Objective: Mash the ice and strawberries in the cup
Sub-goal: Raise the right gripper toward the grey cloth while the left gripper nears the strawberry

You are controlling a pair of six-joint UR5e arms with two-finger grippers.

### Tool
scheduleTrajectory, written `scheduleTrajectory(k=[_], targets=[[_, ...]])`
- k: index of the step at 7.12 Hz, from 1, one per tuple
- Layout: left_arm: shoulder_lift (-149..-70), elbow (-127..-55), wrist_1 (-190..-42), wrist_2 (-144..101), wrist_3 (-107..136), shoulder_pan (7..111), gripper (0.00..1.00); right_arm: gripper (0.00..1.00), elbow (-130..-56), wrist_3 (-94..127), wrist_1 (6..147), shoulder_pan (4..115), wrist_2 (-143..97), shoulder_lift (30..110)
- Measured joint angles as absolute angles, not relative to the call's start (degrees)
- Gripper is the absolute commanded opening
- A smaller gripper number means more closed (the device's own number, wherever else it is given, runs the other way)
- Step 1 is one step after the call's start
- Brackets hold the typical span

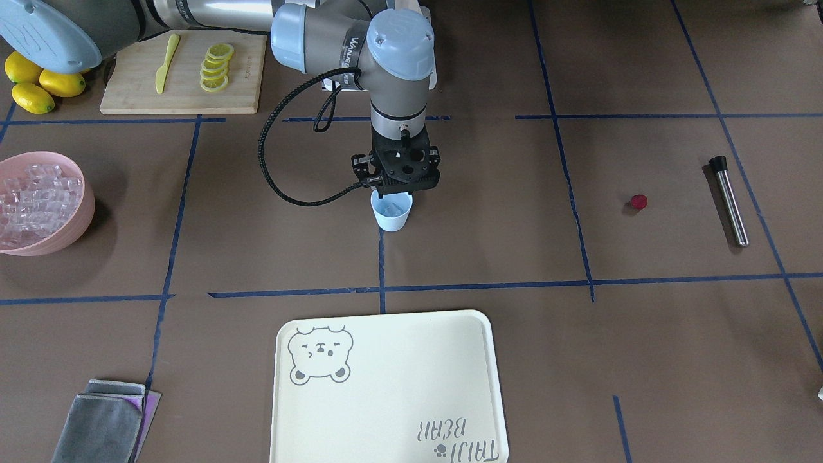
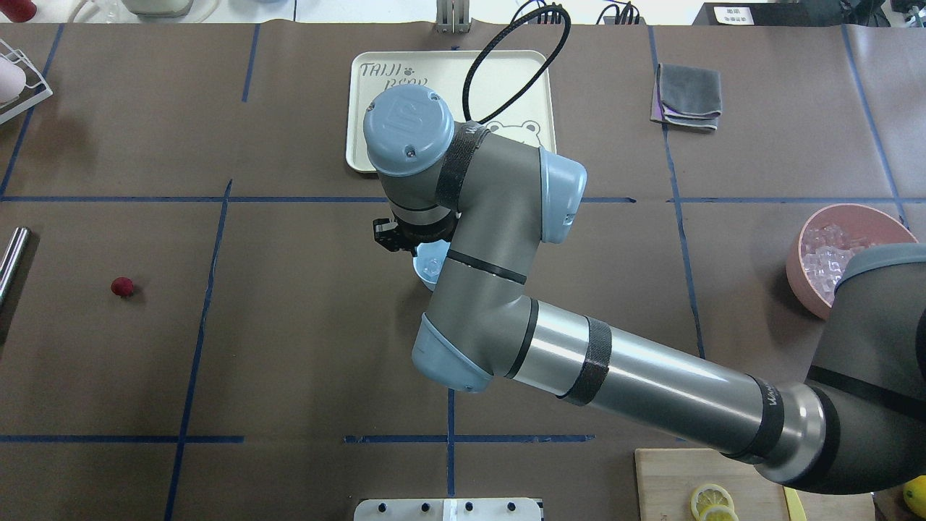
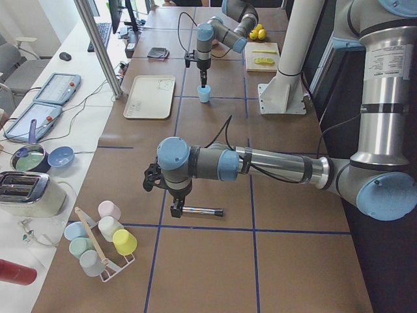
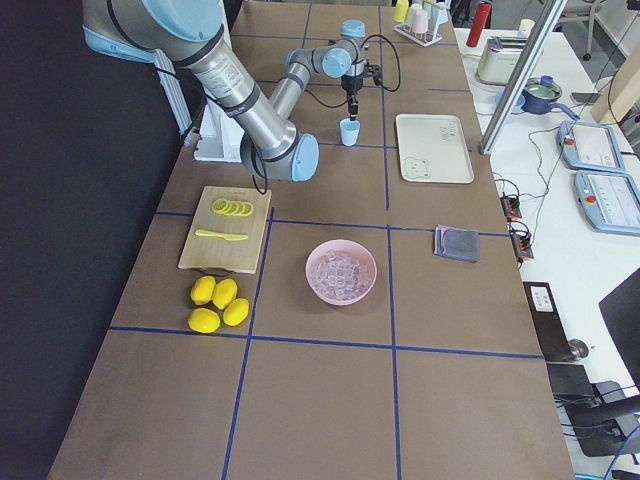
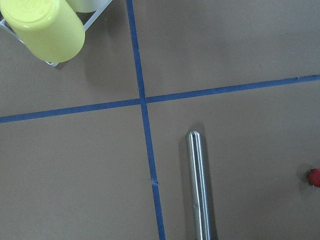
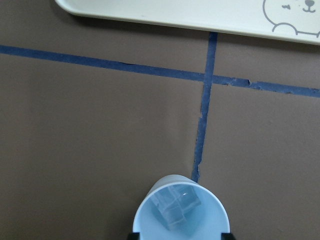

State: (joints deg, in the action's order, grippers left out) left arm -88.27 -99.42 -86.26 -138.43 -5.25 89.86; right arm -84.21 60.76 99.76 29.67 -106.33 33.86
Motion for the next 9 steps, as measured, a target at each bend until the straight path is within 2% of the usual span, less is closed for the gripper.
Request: scheduleTrajectory(k=[3,6,9], targets=[[-88.3,-100.7,-91.8,-137.3,2.5,83.7,1.0,1.0,-85.0,60.8,99.9,30.5,-106.2,33.7],[-85.3,-101.4,-111.1,-136.0,26.0,73.9,1.0,1.0,-87.7,60.6,101.9,34.5,-106.7,34.3],[-84.5,-103.7,-121.8,-125.5,45.9,59.9,1.0,1.0,-96.2,56.4,103.8,42.8,-112.7,41.6]])
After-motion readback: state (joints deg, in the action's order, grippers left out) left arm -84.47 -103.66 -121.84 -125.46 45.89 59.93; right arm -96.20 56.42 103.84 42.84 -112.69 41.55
